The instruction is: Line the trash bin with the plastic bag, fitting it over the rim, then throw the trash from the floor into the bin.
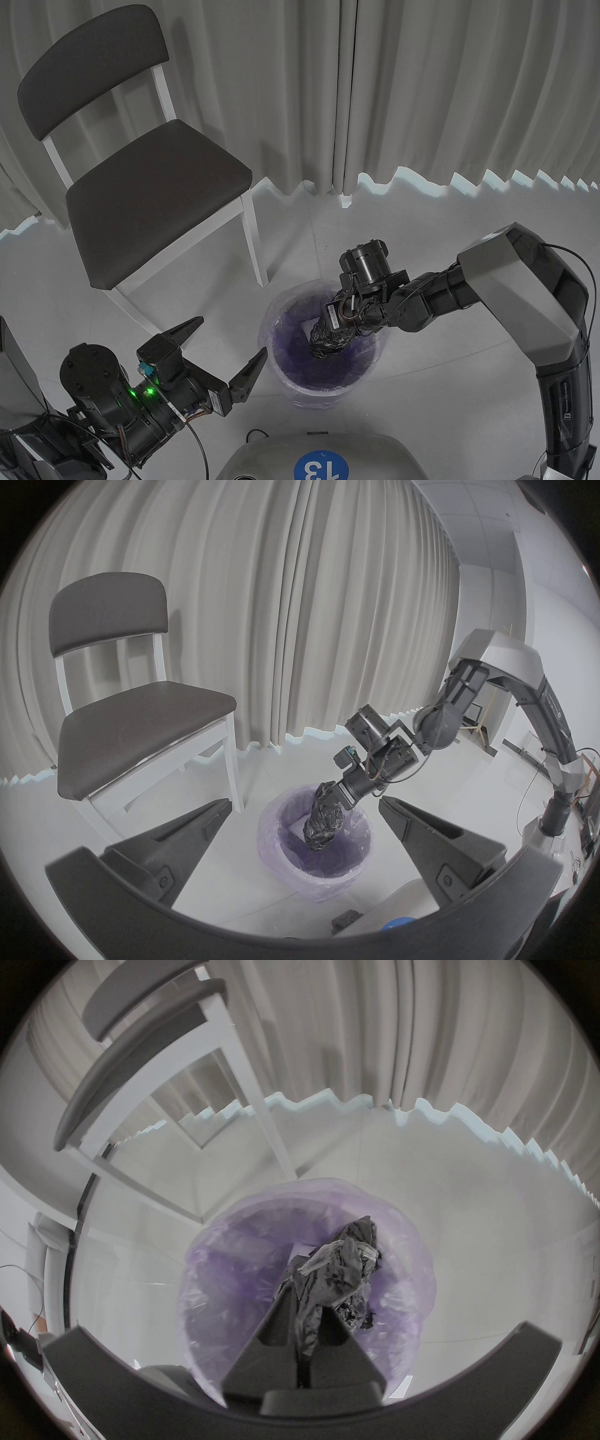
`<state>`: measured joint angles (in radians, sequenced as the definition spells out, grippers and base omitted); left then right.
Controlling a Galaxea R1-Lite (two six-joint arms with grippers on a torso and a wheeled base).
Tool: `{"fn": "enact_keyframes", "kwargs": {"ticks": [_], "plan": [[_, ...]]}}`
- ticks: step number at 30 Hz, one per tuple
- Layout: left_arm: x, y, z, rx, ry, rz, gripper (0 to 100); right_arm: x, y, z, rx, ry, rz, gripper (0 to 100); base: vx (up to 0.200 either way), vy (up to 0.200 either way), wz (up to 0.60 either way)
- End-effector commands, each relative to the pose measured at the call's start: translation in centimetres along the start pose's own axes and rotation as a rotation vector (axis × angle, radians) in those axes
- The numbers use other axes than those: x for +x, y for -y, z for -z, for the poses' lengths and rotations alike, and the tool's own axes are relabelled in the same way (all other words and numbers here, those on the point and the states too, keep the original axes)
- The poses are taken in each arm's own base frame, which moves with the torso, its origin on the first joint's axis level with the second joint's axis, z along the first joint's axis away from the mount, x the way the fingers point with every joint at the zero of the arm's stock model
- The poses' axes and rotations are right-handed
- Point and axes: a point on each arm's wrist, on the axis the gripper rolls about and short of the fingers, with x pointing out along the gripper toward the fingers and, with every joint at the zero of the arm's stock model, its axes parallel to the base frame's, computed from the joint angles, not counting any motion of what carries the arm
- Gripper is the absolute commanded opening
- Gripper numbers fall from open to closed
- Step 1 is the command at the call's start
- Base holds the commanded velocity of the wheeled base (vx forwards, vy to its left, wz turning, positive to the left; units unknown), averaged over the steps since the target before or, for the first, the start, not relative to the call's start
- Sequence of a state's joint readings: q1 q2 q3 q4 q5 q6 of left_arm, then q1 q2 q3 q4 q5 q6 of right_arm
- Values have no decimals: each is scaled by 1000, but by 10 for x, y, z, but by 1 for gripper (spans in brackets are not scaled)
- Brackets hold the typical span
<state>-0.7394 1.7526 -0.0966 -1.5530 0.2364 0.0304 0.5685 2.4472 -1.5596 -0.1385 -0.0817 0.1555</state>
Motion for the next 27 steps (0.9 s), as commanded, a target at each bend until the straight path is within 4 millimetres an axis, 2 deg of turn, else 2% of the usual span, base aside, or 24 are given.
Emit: {"fn": "enact_keyframes", "kwargs": {"ticks": [1, 2, 4, 9, 14, 19, 24, 27], "plan": [[1, 0, 1, -1, 5, -2, 100, 13, -9, 43, -35, -140, 0, 0, 0, 0, 0], [1, 0, 1, -1, 5, -2, 100, 13, -9, 43, -35, -140, 0, 0, 0, 0, 0], [1, 0, 0, 0, 6, -2, 100, 6, -24, 50, -62, -134, -28, 0, 0, 0, 0], [0, 0, -1, 0, 14, -2, 100, 5, -37, 56, -85, -140, -47, 0, 0, 0, 0], [0, 0, -2, -1, 18, -2, 100, 7, -37, 52, -89, -127, -50, 0, 0, 0, 0], [-1, 0, -2, -2, 17, -2, 100, 14, -35, 39, -94, -88, -49, 0, 0, 0, 0], [-1, 0, -2, -2, 17, -2, 100, 24, -29, 38, -120, -106, -37, 0, 0, 0, 0], [-1, 0, -2, -2, 17, -2, 100, 24, -30, 36, -133, -138, -35, 0, 0, 0, 0]]}}
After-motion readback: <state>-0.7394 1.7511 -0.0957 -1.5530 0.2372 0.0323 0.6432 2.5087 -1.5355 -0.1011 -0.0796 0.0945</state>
